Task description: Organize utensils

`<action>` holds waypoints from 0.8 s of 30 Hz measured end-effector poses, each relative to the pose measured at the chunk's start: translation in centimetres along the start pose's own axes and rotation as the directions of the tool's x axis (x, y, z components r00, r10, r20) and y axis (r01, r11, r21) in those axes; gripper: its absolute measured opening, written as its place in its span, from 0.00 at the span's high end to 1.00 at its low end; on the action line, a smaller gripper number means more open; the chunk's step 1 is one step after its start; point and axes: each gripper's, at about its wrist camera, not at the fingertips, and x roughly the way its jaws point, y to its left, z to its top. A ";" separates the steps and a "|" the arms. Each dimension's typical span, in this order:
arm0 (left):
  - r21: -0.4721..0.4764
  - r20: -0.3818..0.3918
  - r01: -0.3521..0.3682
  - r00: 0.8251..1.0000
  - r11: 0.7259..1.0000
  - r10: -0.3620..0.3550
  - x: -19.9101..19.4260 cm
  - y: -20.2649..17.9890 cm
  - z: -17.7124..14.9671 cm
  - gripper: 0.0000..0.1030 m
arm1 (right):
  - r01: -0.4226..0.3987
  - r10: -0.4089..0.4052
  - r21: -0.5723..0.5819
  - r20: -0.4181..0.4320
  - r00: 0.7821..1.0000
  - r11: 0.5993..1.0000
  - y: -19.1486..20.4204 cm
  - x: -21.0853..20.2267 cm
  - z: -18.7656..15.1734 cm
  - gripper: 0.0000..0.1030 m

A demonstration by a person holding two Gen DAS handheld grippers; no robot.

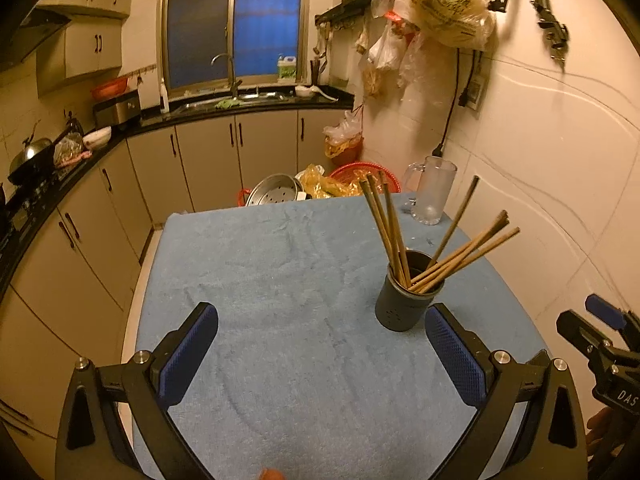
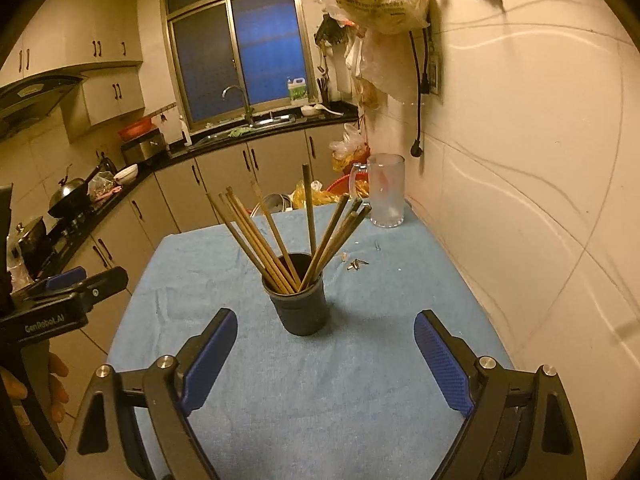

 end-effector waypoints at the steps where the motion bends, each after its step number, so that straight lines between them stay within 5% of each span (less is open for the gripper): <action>1: 0.004 0.008 -0.001 1.000 1.000 0.001 -0.3 -0.1 -0.2 0.00 | 0.000 0.000 -0.007 0.009 1.000 1.000 0.3 -0.3 -0.1 0.11; 10: 0.007 0.099 -0.043 0.994 0.999 0.043 -3.6 0.1 -1.3 0.00 | 0.028 -0.014 -0.125 0.111 0.994 0.992 2.6 -3.5 -0.7 0.11; 24: 0.012 0.179 -0.101 0.979 0.995 0.097 -6.4 0.6 -2.0 0.00 | 0.018 -0.003 -0.107 0.141 0.990 0.994 3.4 -4.9 -1.0 0.09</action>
